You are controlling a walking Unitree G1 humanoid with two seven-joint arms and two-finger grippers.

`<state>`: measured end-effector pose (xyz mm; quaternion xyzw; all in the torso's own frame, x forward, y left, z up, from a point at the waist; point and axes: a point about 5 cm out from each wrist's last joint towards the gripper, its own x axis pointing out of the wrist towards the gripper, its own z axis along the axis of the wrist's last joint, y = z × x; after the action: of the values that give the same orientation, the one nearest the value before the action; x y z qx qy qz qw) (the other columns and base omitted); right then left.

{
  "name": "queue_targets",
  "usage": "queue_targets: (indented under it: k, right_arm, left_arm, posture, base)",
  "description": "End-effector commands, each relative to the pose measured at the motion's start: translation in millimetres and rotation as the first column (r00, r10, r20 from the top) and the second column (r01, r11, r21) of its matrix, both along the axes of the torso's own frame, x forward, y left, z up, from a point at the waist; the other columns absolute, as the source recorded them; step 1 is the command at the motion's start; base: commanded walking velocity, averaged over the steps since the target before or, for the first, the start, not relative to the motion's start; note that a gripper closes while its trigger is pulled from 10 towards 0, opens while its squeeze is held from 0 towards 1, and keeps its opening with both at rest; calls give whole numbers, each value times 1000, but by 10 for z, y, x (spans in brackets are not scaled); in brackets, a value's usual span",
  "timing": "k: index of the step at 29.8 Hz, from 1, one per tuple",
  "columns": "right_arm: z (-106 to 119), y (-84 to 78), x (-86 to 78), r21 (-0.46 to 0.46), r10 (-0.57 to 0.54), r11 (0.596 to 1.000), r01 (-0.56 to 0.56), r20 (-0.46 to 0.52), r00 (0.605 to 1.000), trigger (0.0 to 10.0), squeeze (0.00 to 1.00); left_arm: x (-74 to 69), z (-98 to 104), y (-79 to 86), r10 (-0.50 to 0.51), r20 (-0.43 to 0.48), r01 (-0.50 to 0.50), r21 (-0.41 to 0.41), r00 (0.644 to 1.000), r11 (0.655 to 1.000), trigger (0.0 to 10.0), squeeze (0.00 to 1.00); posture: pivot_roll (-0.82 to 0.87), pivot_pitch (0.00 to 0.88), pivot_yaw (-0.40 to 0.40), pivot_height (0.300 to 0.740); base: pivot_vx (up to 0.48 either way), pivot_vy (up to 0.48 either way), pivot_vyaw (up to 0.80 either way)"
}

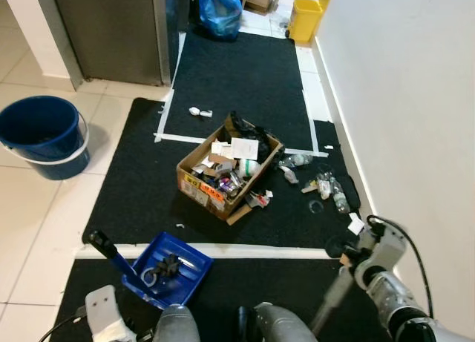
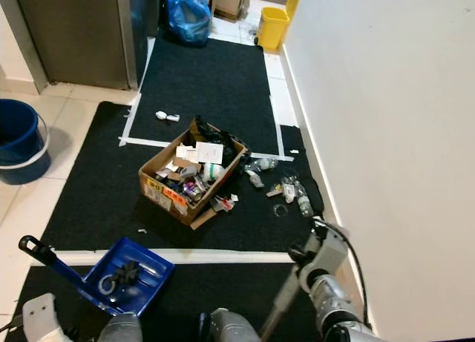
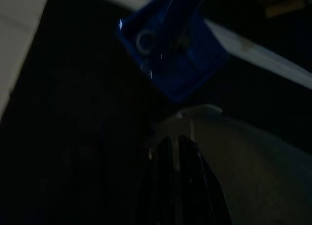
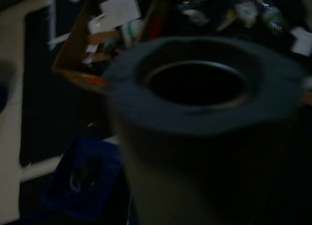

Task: Sweep floor

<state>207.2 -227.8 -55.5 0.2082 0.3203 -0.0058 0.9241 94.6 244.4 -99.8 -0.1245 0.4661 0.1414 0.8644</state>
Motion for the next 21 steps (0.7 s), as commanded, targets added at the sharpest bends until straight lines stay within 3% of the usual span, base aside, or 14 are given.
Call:
queue_targets:
  k: [1,4,5,6,7,10,14,21]
  right_arm:
    - [-110,55,-164,-11,97,995,-98,-92,991,10000,0]
    - [-138,53,-210,-42,112,992,-117,-119,987,10000,0]
    - [-210,-40,-352,-136,53,987,-81,-202,978,10000,0]
    - [-210,-40,-352,-136,53,987,-81,-202,978,10000,0]
    - [-255,-99,-456,-223,37,970,-98,-264,964,10000,0]
    - [-290,-163,-550,-344,32,927,-150,-327,944,10000,0]
    - [-271,-169,-506,-405,50,895,-187,-327,944,10000,0]
    - [-277,41,-408,-421,213,839,-346,-331,919,10000,0]
  left_arm:
    - [-52,-97,-357,-111,-42,106,-104,993,989,10000,0]
    - [-42,-99,-382,-139,-46,133,-105,989,985,10000,0]
    - [-5,-98,-412,-263,-66,257,-87,963,963,10000,0]
    - [-5,-98,-412,-263,-66,257,-87,963,963,10000,0]
    - [22,-96,-433,-334,-77,329,-76,939,941,10000,0]
    - [77,-87,-463,-401,-79,397,-64,913,916,10000,0]
    - [129,-82,-513,-526,-101,525,-45,844,850,10000,0]
    - [184,-79,-607,-588,-98,586,-44,803,809,10000,0]
  posture:
    - [255,32,-150,740]
    - [254,24,-150,740]
    - [261,18,-149,740]
    - [261,18,-149,740]
    - [264,17,-144,740]
    - [264,16,-134,740]
    - [254,16,-124,740]
    - [250,13,-121,740]
  base:
    - [0,0,0]
    - [0,0,0]
    - [0,0,0]
    - [0,0,0]
    - [0,0,0]
    - [0,0,0]
    - [0,0,0]
    - [0,0,0]
